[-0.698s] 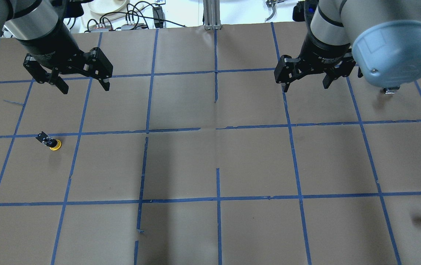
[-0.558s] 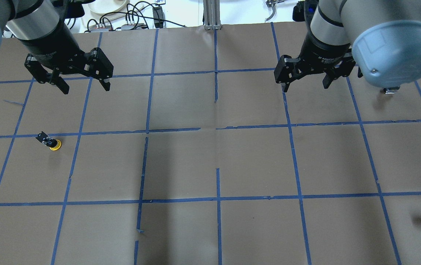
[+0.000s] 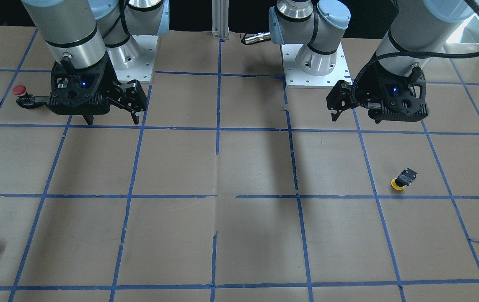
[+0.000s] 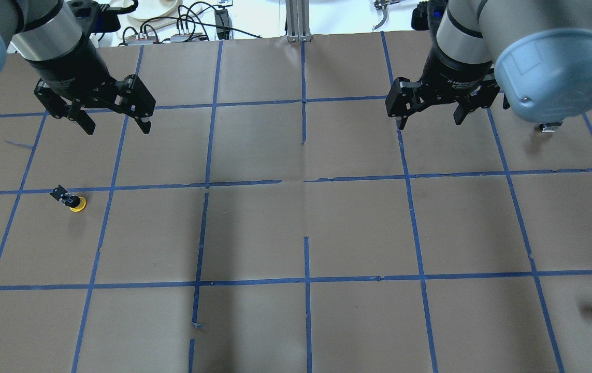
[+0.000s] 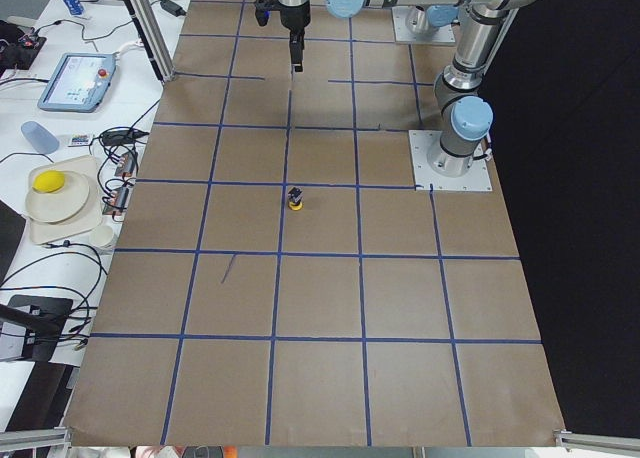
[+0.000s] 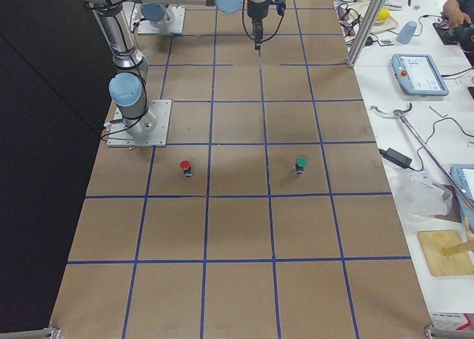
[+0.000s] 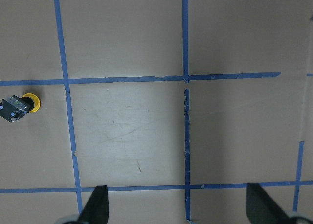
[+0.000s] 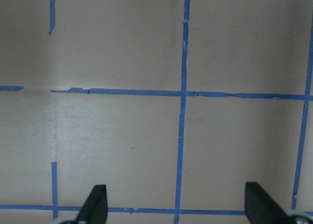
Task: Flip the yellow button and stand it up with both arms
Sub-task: 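Move the left gripper down toward the yellow button block, then lower the left gripper and grasp the yellow button block, then lift the block with the left gripper toward the center while the right arm rises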
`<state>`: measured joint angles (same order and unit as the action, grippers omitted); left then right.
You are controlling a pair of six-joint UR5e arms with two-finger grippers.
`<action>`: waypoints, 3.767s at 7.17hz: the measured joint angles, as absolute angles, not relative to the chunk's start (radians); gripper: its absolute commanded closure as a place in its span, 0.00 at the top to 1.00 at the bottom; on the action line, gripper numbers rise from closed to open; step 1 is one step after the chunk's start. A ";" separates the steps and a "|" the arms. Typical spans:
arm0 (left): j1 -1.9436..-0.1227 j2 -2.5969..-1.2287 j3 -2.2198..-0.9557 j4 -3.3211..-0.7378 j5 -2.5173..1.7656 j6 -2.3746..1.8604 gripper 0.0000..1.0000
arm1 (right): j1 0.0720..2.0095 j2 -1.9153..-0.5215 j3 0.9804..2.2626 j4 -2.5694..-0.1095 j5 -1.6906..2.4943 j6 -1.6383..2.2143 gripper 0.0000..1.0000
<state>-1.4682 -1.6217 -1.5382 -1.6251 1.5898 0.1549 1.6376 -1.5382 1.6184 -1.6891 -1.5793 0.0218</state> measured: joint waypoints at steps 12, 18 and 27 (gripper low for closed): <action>-1.007 -1.805 -1.942 -0.987 1.582 1.151 0.94 | 1.638 -1.537 1.618 -1.688 -1.579 0.021 1.00; -1.003 -1.873 -1.949 -0.914 1.587 1.212 0.10 | 1.638 -1.538 1.618 -1.687 -1.579 0.020 1.00; -1.192 -1.722 -1.696 -1.611 1.245 0.582 0.08 | 1.631 -1.533 1.612 -1.690 -1.589 0.020 1.00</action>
